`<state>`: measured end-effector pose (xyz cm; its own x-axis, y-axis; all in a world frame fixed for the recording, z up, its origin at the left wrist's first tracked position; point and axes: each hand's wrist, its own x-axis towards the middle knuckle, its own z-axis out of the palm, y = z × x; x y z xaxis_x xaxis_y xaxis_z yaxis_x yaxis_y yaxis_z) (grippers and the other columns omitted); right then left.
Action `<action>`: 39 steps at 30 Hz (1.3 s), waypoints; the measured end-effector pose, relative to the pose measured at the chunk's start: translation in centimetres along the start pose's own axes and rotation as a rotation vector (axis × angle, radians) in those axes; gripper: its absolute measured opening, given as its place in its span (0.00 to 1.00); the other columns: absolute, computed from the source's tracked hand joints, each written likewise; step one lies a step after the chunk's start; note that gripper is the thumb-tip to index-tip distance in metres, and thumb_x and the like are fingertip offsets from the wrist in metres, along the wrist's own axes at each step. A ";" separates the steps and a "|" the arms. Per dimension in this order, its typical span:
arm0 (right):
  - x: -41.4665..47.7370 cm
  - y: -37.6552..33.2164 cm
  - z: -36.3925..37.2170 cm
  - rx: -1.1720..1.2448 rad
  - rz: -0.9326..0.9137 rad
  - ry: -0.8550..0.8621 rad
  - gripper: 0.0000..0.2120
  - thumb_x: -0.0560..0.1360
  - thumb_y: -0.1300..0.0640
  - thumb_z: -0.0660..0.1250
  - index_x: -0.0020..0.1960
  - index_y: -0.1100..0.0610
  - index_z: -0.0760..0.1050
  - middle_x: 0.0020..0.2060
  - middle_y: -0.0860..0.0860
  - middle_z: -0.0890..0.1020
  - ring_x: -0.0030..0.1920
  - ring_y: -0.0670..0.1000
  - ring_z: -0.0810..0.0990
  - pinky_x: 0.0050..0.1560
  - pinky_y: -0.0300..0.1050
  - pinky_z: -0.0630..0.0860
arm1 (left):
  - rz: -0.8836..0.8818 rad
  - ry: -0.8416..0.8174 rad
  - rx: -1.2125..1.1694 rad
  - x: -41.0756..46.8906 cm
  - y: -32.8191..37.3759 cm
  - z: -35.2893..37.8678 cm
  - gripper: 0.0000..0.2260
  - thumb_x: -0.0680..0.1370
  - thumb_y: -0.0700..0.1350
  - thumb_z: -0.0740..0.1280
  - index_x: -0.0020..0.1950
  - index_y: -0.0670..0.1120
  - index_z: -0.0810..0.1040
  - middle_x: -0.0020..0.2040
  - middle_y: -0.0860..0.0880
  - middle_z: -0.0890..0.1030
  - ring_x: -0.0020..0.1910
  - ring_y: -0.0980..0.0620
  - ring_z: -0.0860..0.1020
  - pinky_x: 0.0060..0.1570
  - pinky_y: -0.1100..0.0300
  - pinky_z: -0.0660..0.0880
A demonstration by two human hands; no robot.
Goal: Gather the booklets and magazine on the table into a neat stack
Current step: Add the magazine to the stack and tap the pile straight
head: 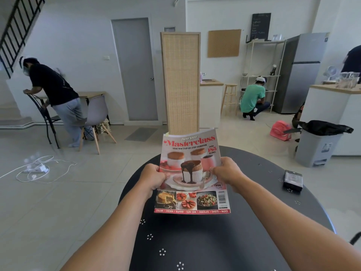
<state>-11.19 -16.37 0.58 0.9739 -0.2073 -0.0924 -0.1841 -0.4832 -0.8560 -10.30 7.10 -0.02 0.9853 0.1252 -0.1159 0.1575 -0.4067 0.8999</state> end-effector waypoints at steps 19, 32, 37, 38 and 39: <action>9.0 1.7 5.4 -0.206 0.154 -0.136 0.07 0.77 0.62 0.65 0.42 0.55 0.71 0.45 0.54 0.84 0.48 0.56 0.86 0.53 0.55 0.83 | -0.194 0.020 0.285 10.1 -2.6 2.2 0.04 0.75 0.37 0.72 0.42 0.39 0.78 0.41 0.43 0.83 0.35 0.48 0.83 0.32 0.56 0.77; 10.6 2.5 5.6 -0.598 -0.025 -0.144 0.30 0.74 0.46 0.70 0.74 0.47 0.69 0.67 0.59 0.74 0.63 0.59 0.76 0.63 0.53 0.76 | -0.026 -0.031 0.845 11.9 -3.0 3.5 0.23 0.78 0.46 0.69 0.72 0.62 0.73 0.67 0.43 0.68 0.63 0.42 0.72 0.61 0.45 0.75; 10.9 2.6 5.9 -0.695 -0.044 -0.177 0.26 0.77 0.46 0.67 0.73 0.51 0.70 0.67 0.58 0.73 0.67 0.59 0.70 0.66 0.54 0.71 | -0.042 -0.071 0.955 11.3 -2.8 3.8 0.24 0.79 0.46 0.66 0.74 0.62 0.69 0.70 0.43 0.67 0.68 0.41 0.68 0.64 0.44 0.68; 10.9 2.7 5.9 -0.696 -0.042 -0.176 0.27 0.77 0.46 0.67 0.74 0.50 0.69 0.67 0.58 0.72 0.67 0.59 0.70 0.66 0.55 0.71 | -0.040 -0.074 0.965 11.1 -2.8 3.8 0.24 0.80 0.46 0.65 0.75 0.62 0.69 0.70 0.43 0.67 0.69 0.41 0.67 0.64 0.44 0.67; 10.6 2.7 5.9 -0.696 -0.046 -0.169 0.28 0.77 0.45 0.66 0.75 0.49 0.67 0.69 0.58 0.71 0.68 0.59 0.69 0.66 0.56 0.70 | -0.038 -0.075 0.971 11.0 -2.8 3.9 0.24 0.80 0.45 0.65 0.75 0.61 0.69 0.71 0.43 0.67 0.69 0.41 0.67 0.65 0.44 0.66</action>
<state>-0.56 -14.89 -5.69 0.9795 -0.0668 -0.1899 -0.1299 -0.9304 -0.3427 0.37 6.10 -5.47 0.9748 0.1099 -0.1943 0.1421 -0.9767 0.1607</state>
